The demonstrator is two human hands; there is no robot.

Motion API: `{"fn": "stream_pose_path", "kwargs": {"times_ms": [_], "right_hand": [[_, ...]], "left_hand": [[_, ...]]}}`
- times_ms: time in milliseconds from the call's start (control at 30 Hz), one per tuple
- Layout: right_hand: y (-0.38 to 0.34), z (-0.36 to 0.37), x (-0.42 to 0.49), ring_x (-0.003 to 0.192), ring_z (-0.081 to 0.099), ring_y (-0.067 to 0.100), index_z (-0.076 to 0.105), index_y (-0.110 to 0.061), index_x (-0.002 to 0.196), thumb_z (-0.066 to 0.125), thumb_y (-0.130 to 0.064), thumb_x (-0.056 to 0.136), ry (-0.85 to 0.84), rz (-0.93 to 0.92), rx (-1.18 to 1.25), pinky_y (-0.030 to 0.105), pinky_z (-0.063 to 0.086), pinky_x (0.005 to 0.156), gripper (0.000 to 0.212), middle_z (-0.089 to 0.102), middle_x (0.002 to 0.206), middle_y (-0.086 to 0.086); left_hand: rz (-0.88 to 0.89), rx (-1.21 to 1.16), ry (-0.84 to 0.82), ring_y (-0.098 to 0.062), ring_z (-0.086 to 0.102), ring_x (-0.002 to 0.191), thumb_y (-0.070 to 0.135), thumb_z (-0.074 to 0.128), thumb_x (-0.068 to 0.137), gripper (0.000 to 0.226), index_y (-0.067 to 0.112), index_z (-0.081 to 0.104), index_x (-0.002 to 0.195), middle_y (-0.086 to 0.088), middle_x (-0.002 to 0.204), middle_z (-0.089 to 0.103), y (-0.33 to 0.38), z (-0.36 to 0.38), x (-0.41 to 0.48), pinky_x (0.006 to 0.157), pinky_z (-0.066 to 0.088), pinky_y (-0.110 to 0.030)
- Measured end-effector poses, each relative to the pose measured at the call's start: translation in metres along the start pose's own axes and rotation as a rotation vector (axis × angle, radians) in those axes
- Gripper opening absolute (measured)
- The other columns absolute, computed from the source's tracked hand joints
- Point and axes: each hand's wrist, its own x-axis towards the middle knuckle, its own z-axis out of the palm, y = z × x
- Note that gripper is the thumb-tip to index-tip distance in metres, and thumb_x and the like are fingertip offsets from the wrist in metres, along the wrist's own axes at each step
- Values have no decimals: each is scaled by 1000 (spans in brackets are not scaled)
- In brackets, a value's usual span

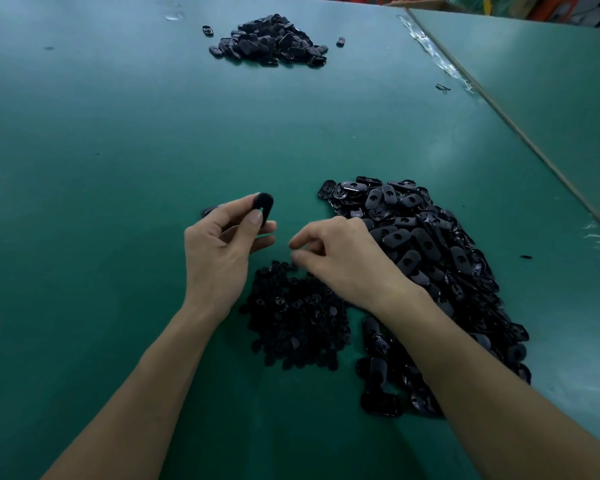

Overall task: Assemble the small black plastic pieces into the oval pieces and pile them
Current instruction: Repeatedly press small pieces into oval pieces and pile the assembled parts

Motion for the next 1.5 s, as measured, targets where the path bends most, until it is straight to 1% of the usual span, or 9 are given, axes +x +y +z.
{"fn": "stream_pose_path", "kwargs": {"times_ms": [100,200,400,600,767,867,1033,1267,1500], "right_hand": [[-8,1,-3,103,61,15,69,-27,121,69,-41,92,-99,-30,-211,34,52,89,33,66,103,-7],[-12,5,-5,110,57,19,68,-28,118,66,-39,94,-146,-35,-292,35,47,87,27,62,109,-4],[-13,9,-4,103,62,24,71,-22,107,63,-23,96,-163,-33,-263,41,53,90,14,67,106,3],[-12,8,-3,98,56,20,68,-18,106,61,-22,98,-137,-39,-116,37,49,88,11,60,85,-7],[-16,3,-4,96,59,21,67,-12,107,52,-29,104,-136,-19,-99,41,51,88,23,66,101,4],[-17,-2,-4,89,61,15,69,-14,102,54,-25,103,-96,-34,-60,35,53,83,18,69,94,0],[-16,-5,-3,60,66,7,68,-14,92,58,-21,101,7,-56,133,17,52,56,15,70,72,-1],[-10,-6,1,71,62,-12,77,-20,108,68,-19,95,124,-93,136,4,47,74,15,61,70,-25],[-8,-5,0,69,71,5,76,-16,105,71,-8,92,106,-78,223,26,61,75,16,73,74,-6]], "left_hand": [[5,16,35,-13,73,80,3,62,97,23,21,74,105,2,94,75,0,0,2,68,59,-24],[11,41,55,-8,71,74,1,62,97,24,22,72,105,8,87,76,0,0,3,65,56,-20],[25,77,36,-9,72,71,2,68,93,20,20,68,101,7,81,76,0,-2,2,64,53,-17],[13,71,22,-12,74,74,2,71,90,17,19,72,93,5,85,77,-1,-3,2,67,55,-17],[-7,65,1,-11,74,78,-5,66,92,26,19,73,96,6,86,78,-2,-2,3,73,56,-17],[-4,75,8,-11,74,79,-6,66,92,27,20,74,95,6,86,78,-2,-2,3,74,56,-18],[18,106,21,-12,74,78,-5,67,91,26,20,73,94,3,86,77,-2,-3,3,74,57,-19],[27,135,22,-17,76,81,-3,69,91,25,21,73,94,1,88,77,-3,-5,3,76,58,-22],[30,131,17,-15,75,79,-5,68,91,26,21,72,92,5,85,77,-5,-4,3,75,58,-22]]}}
